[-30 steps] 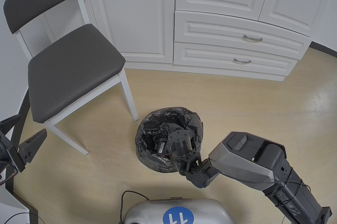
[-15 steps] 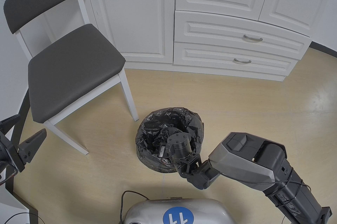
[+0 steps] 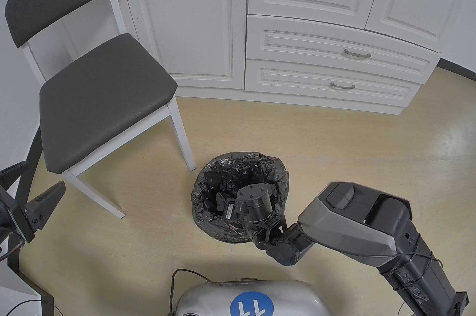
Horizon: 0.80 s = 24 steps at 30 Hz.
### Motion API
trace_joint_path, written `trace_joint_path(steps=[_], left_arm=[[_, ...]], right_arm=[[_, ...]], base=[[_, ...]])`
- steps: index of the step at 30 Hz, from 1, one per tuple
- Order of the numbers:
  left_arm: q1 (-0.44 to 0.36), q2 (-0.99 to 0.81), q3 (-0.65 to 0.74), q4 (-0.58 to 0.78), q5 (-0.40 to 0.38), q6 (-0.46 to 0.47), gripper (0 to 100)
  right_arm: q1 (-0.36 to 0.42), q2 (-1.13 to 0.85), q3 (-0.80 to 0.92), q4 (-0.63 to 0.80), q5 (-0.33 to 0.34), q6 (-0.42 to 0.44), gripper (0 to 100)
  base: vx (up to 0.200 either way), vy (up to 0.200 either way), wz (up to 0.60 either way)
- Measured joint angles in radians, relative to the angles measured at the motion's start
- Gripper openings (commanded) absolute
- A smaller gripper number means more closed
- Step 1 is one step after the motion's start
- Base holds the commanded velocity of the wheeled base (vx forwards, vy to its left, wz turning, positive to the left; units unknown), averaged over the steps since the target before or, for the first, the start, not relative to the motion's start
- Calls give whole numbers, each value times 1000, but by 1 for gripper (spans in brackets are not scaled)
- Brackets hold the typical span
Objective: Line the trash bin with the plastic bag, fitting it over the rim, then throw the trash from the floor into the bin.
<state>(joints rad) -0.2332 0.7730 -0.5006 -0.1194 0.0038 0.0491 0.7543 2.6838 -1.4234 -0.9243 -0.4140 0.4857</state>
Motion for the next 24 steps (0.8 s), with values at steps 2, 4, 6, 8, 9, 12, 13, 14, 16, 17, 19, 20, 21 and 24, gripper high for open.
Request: trace_joint_path(steps=[2, 4, 6, 8, 9, 12, 13, 14, 16, 17, 19, 20, 21, 24], left_arm=[[0, 0, 0, 0, 0, 0, 100], [0, 0, 0, 0, 0, 0, 100], [0, 0, 0, 0, 0, 0, 100], [0, 0, 0, 0, 0, 0, 100], [0, 0, 0, 0, 0, 0, 100], [0, 0, 0, 0, 0, 0, 100], [0, 0, 0, 0, 0, 0, 100], [0, 0, 0, 0, 0, 0, 100], [0, 0, 1, 0, 0, 0, 100], [0, 0, 1, 0, 0, 0, 100], [0, 1, 2, 0, 1, 0, 100], [0, 2, 2, 0, 1, 0, 100], [1, 3, 3, 0, 2, 0, 100], [4, 6, 4, 0, 2, 0, 100]], right_arm=[[0, -14, 13, 1, 0, -2, 100], [0, -36, 33, 2, 0, -12, 100], [0, -57, 55, 2, 0, -23, 100], [-1, -81, 77, 1, 0, -36, 100], [-2, -97, 91, 1, 0, -43, 100], [-6, -153, 140, 1, 7, -62, 100], [-6, -177, 160, 2, 14, -65, 100], [-8, -204, 184, 4, 23, -70, 100], [-12, -256, 229, 4, 43, -85, 100], [-15, -283, 258, 5, 55, -98, 100], [-25, -340, 320, 6, 73, -136, 100], [-29, -361, 342, 6, 79, -151, 100], [-36, -390, 371, 6, 89, -172, 100], [-65, -476, 448, 6, 116, -226, 100]], base=[[0, 0, 0], [0, 0, 0], [0, 0, 0], [0, 0, 0], [0, 0, 0], [0, 0, 0], [0, 0, 0], [0, 0, 0], [0, 0, 0], [0, 0, 0], [0, 0, 0], [0, 0, 0], [0, 0, 0], [0, 0, 0]])
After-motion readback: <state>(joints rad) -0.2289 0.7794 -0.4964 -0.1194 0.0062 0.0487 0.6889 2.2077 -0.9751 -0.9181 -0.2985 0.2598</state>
